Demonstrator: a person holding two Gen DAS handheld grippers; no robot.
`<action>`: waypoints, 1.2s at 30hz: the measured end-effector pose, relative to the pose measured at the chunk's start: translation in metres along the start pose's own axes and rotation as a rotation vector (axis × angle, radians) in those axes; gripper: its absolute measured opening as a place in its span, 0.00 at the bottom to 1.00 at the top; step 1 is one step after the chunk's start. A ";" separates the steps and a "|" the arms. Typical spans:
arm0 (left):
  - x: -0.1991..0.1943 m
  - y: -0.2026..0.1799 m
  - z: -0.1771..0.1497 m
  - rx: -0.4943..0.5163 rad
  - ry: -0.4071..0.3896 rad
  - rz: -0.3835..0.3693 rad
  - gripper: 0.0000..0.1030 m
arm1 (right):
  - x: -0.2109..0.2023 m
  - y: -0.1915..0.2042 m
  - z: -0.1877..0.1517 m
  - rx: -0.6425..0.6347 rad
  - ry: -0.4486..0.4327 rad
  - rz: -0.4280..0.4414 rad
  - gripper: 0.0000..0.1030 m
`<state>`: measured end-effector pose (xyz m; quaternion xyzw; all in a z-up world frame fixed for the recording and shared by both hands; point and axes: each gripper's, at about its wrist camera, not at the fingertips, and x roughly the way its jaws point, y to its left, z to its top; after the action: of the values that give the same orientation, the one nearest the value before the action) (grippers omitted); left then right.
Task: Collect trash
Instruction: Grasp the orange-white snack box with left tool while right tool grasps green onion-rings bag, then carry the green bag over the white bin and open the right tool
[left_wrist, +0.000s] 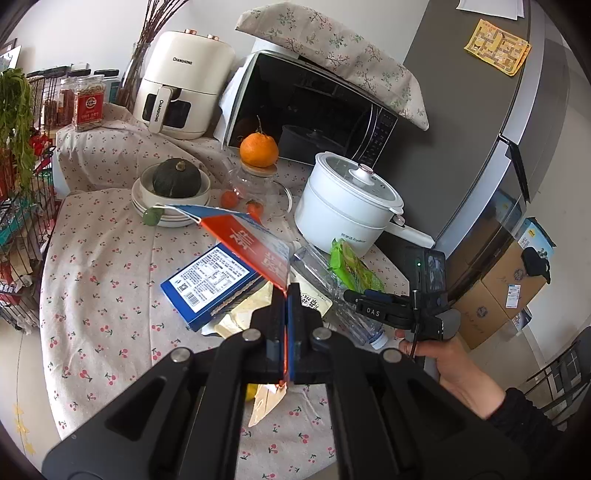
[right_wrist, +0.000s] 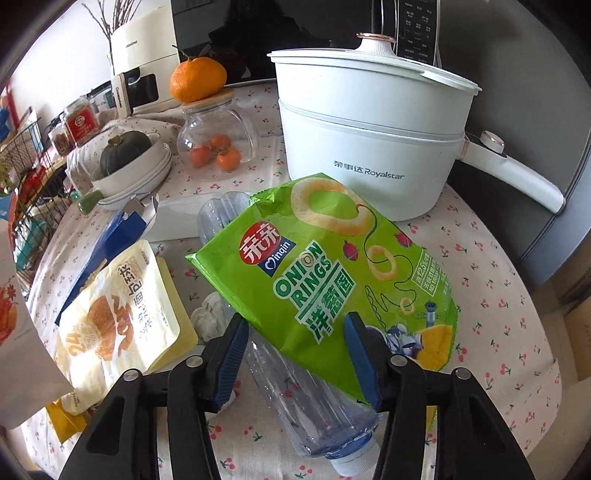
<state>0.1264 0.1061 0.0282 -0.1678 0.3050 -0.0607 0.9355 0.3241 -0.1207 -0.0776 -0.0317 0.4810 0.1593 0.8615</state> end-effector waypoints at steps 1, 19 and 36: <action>0.000 0.001 -0.001 0.000 -0.001 0.000 0.01 | -0.001 -0.003 0.000 0.025 0.000 0.021 0.39; -0.023 -0.015 -0.008 -0.002 -0.048 -0.062 0.01 | -0.126 -0.062 -0.019 0.209 -0.185 0.053 0.03; -0.011 -0.115 -0.059 0.145 0.076 -0.285 0.01 | -0.263 -0.094 -0.142 0.217 -0.201 0.034 0.02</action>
<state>0.0815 -0.0159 0.0303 -0.1390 0.3080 -0.2210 0.9149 0.1089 -0.3037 0.0575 0.0858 0.4072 0.1236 0.9009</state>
